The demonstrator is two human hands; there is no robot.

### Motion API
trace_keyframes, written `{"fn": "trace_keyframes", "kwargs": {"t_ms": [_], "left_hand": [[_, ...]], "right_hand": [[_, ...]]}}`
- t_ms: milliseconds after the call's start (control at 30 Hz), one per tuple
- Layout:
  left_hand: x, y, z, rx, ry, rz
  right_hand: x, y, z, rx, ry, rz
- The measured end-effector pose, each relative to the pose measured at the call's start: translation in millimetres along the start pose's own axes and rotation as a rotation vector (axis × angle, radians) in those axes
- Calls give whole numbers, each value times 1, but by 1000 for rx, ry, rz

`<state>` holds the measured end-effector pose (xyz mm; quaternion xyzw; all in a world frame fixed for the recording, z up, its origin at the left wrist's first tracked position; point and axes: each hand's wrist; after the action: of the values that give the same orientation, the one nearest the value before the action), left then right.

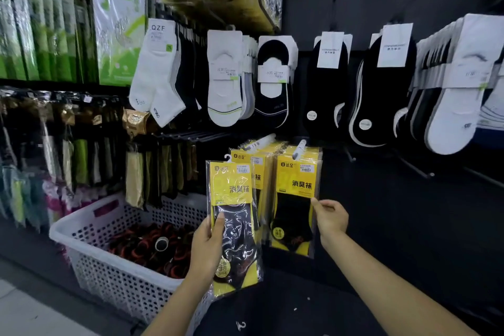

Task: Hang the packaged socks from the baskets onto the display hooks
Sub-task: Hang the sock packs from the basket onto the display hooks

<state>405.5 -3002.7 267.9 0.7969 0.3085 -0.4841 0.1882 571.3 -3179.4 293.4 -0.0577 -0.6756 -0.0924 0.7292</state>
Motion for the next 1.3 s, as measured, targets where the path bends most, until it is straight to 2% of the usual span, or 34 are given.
{"fn": "trace_keyframes", "kwargs": {"t_ms": [133, 367, 433, 767, 933, 1067, 1300], "left_hand": [[6, -1, 5, 44, -49, 5], [-6, 19, 25, 220, -46, 67], [-10, 27, 28, 260, -70, 71], [-36, 63, 25, 367, -94, 93], [-33, 74, 12, 345, -128, 94], [-23, 81, -3, 327, -157, 85], [23, 82, 8, 336, -258, 60]], "right_hand": [[-19, -15, 8, 49, 87, -23], [-18, -21, 67, 529, 86, -74], [-16, -21, 78, 571, 48, -54], [7, -40, 68, 164, -77, -125], [23, -28, 54, 144, -99, -61], [23, -15, 41, 129, -47, -11], [-36, -27, 27, 133, 118, 10]]}}
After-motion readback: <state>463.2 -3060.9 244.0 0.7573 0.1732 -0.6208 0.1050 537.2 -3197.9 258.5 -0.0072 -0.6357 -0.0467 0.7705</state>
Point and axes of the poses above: each hand's wrist, its own z-axis away from the middle knuckle, its own y-axis out of the palm, x = y × z, and after that the axes turned 8 degrees about y, right-handed
